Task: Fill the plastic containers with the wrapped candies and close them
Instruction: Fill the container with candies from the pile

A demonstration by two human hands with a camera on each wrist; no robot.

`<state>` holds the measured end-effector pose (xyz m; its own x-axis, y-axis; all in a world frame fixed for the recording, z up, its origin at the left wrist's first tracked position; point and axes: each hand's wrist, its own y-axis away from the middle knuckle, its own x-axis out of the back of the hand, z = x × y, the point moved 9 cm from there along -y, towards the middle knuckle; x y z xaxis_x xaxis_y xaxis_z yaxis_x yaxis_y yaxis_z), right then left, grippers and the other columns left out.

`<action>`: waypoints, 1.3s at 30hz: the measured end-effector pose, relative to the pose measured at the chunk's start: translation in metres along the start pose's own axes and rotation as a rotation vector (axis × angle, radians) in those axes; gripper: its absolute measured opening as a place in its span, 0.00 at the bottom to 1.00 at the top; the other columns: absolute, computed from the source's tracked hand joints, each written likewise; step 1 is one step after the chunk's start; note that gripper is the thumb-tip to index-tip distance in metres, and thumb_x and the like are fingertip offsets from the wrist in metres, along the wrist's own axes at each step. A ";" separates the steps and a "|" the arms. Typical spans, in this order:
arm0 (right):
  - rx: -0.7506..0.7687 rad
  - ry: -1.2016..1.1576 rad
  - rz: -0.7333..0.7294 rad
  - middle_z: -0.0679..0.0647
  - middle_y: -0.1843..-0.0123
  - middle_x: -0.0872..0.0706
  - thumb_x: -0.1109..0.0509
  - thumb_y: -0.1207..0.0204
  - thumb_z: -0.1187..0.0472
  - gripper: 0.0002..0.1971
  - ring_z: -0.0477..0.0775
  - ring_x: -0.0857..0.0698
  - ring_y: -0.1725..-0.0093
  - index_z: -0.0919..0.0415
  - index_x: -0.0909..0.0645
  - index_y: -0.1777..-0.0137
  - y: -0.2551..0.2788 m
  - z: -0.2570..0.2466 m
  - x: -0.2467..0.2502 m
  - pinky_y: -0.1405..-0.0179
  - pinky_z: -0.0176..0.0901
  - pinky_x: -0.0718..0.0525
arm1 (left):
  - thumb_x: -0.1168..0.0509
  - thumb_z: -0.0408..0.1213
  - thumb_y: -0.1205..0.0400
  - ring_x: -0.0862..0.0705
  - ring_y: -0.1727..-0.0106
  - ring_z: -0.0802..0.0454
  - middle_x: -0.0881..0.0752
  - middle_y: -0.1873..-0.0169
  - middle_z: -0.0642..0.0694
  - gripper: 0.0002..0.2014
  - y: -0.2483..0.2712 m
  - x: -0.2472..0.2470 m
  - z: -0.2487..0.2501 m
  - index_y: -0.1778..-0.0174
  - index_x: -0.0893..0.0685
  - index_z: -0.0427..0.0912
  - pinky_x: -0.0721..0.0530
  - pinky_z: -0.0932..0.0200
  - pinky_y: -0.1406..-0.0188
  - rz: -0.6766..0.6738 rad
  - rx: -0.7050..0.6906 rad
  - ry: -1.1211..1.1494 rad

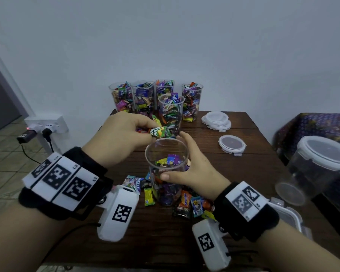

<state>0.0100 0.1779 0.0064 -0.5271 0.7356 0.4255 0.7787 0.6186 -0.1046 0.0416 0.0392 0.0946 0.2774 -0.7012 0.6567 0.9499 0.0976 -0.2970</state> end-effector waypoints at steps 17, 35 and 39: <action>0.039 -0.093 0.069 0.35 0.38 0.21 0.17 0.38 0.55 0.40 0.29 0.23 0.38 0.44 0.36 0.29 -0.006 0.015 -0.001 0.40 0.26 0.25 | 0.29 0.35 0.26 0.26 0.75 0.81 0.23 0.75 0.63 0.12 -0.008 -0.048 0.015 0.51 0.13 0.57 0.30 0.80 0.77 -0.360 0.055 -0.367; -0.003 0.572 -0.197 0.48 0.25 0.31 0.21 0.34 0.52 0.43 0.49 0.35 0.24 0.52 0.39 0.22 -0.007 0.026 0.012 0.26 0.44 0.34 | 0.34 0.34 0.19 0.18 0.50 0.60 0.14 0.53 0.59 0.13 -0.006 -0.025 -0.050 0.43 0.16 0.57 0.23 0.65 0.50 -0.299 0.117 -0.322; -0.173 0.865 -0.289 0.53 0.17 0.45 0.26 0.28 0.50 0.43 0.53 0.45 0.19 0.57 0.45 0.18 -0.004 0.049 0.033 0.21 0.45 0.41 | 0.32 0.42 0.20 0.23 0.33 0.54 0.21 0.30 0.54 0.26 0.012 -0.058 -0.092 0.26 0.28 0.59 0.25 0.57 0.33 -0.618 0.170 -0.578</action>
<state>-0.0277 0.2132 -0.0235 -0.3256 0.0539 0.9440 0.7334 0.6446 0.2162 0.0240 0.0160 -0.0103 -0.3099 -0.1982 0.9299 0.9506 -0.0458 0.3071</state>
